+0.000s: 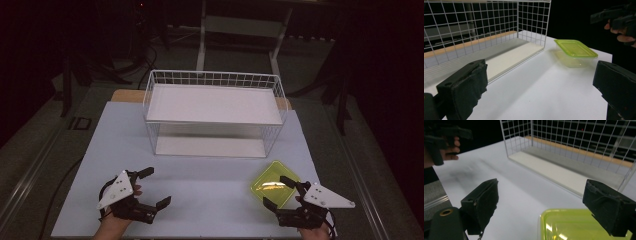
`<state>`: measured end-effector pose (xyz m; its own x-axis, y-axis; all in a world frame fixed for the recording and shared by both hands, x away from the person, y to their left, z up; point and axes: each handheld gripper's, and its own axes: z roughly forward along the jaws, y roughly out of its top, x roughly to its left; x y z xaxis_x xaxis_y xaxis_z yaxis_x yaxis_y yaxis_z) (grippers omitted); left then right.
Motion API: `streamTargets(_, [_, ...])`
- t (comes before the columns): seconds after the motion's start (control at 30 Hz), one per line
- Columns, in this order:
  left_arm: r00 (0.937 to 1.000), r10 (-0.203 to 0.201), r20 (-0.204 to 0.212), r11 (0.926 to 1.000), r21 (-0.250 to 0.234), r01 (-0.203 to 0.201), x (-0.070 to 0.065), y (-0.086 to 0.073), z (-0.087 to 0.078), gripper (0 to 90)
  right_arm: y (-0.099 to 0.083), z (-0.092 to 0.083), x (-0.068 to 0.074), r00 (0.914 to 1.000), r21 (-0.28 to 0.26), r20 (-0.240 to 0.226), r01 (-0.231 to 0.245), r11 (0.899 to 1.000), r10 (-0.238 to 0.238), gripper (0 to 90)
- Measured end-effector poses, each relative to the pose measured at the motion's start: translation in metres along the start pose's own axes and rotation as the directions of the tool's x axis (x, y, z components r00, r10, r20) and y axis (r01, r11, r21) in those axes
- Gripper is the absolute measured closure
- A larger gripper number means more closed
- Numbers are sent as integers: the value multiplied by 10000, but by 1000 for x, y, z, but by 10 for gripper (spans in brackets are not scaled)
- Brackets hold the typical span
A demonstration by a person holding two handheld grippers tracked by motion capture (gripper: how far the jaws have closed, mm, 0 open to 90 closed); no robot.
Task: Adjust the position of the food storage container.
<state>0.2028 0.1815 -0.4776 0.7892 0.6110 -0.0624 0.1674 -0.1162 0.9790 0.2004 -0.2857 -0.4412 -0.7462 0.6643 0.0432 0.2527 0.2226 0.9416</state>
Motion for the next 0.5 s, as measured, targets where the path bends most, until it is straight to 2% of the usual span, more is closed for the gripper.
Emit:
streamTargets(0.13, [10000, 22, 63, 10000, -39, -22, 0, 1, -1, 1, 6, -2, 1, 10000, -119, 18, 88, 9999, -88, 124])
streamTargets(0.17, [10000, 0, 92, 10000, -81, 1, -1, 1, -1, 1, 7, -3, 1, 9999, -123, 90, 113, 9999, -112, 124])
streamTargets(0.2, [10000, 5, 98, 10000, -86, -4, -1, 1, -2, 1, 12, -3, 1, 9991, -20, 393, 133, 9999, -132, 129])
streamTargets(0.27, [9999, 31, 108, 10000, -77, -30, -2, 1, -2, 1, 15, -4, -1, 9999, 91, 96, 133, 9999, -134, 142])
streamTargets(0.3, [9999, 71, 119, 9999, -83, -70, -2, 2, -2, 1, 16, -3, -1, 9998, 262, 132, 132, 9996, -136, 143])
streamTargets(0.37, [9998, 105, 182, 9999, -77, -103, -4, 2, -2, 1, 17, -1, -2, 10000, 731, -90, 34, 9973, -27, 155])
streamTargets(0.47, [9994, 199, 272, 9998, -52, -197, -6, 2, -1, 1, 12, -3, -4, 9998, 1199, 20, 194, 9926, -198, 235])
streamTargets(0.5, [9994, 201, 274, 9998, -55, -200, -7, 2, -1, 1, 10, -5, -6, 9997, 1317, 19, 229, 9910, -233, 308])
